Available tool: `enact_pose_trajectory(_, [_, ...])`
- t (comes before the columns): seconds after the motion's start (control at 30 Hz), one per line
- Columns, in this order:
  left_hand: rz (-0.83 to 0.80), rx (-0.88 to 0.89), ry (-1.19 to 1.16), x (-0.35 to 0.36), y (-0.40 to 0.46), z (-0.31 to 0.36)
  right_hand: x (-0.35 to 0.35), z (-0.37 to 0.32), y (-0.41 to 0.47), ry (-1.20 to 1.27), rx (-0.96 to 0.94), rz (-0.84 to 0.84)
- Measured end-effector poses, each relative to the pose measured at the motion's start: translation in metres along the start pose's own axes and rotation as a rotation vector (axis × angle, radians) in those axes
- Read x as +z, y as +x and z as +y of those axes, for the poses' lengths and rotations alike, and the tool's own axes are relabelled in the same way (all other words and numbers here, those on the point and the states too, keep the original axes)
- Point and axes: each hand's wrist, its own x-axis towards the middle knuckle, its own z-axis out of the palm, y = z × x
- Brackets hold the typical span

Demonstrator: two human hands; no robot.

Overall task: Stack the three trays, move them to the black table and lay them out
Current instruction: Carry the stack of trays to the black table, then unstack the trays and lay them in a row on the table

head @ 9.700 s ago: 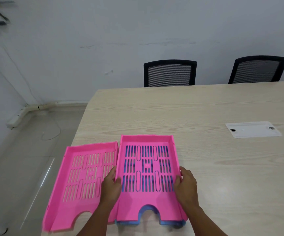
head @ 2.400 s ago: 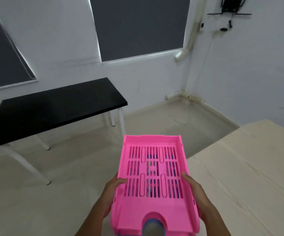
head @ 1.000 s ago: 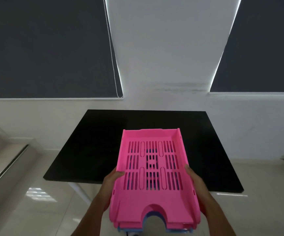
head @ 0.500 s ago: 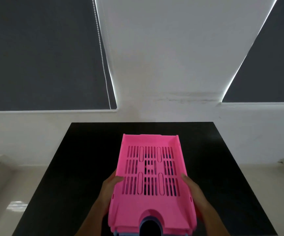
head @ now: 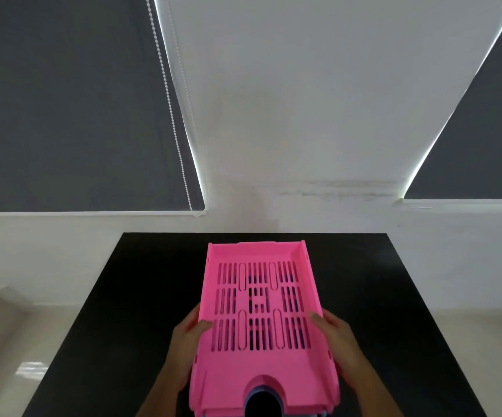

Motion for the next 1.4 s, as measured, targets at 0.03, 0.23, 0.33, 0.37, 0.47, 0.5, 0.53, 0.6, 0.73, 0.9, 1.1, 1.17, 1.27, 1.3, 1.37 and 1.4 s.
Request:
enact_pose_trajectory(0.03, [0.02, 0.022, 0.015, 0.002, 0.0, 0.003, 0.002, -0.004, -0.001, -0.049, -0.044, 0.035])
enact_pose_trajectory(0.23, [0.124, 0.094, 0.071, 0.016, 0.001, 0.019, 0.013, -0.016, 0.003, -0.281, -0.247, 0.138])
enact_pose_trajectory(0.33, [0.143, 0.104, 0.079, 0.023, 0.001, 0.028, 0.01, -0.021, 0.003, -0.269, -0.263, 0.146])
enact_pose_trajectory(0.37, [0.146, 0.112, 0.085, 0.026, 0.001, 0.031, 0.006, -0.024, 0.003, -0.258, -0.274, 0.145])
enact_pose_trajectory(0.47, [0.146, 0.149, 0.104, 0.042, 0.002, 0.043, -0.009, -0.034, 0.003, -0.235, -0.314, 0.164])
enact_pose_trajectory(0.5, [0.145, 0.159, 0.109, 0.049, 0.004, 0.046, -0.015, -0.036, 0.003, -0.229, -0.33, 0.177])
enact_pose_trajectory(0.53, [0.147, 0.161, 0.112, 0.057, 0.005, 0.048, -0.022, -0.038, 0.003, -0.222, -0.346, 0.19])
enact_pose_trajectory(0.6, [0.149, 0.157, 0.12, 0.075, 0.008, 0.049, -0.039, -0.042, 0.001, -0.214, -0.364, 0.212])
enact_pose_trajectory(0.73, [0.134, 0.17, 0.179, 0.121, 0.011, 0.042, -0.085, -0.041, 0.002, -0.242, -0.379, 0.273])
enact_pose_trajectory(0.9, [0.129, 0.214, 0.219, 0.181, 0.012, 0.03, -0.144, -0.031, 0.003, -0.288, -0.373, 0.344])
enact_pose_trajectory(1.1, [0.061, 0.197, 0.232, 0.237, 0.013, 0.017, -0.202, -0.018, 0.005, -0.328, -0.351, 0.393])
enact_pose_trajectory(1.17, [0.059, 0.181, 0.265, 0.253, 0.013, 0.012, -0.218, -0.013, 0.009, -0.348, -0.333, 0.409])
enact_pose_trajectory(1.27, [0.059, 0.172, 0.345, 0.275, 0.015, 0.002, -0.239, -0.002, 0.016, -0.407, -0.289, 0.441])
enact_pose_trajectory(1.3, [0.06, 0.171, 0.374, 0.282, 0.015, -0.001, -0.244, 0.002, 0.018, -0.422, -0.273, 0.444])
enact_pose_trajectory(1.37, [0.062, 0.143, 0.406, 0.293, 0.016, -0.009, -0.253, 0.012, 0.024, -0.428, -0.248, 0.438])
enact_pose_trajectory(1.4, [0.064, 0.116, 0.409, 0.297, 0.017, -0.015, -0.256, 0.018, 0.027, -0.428, -0.238, 0.431])
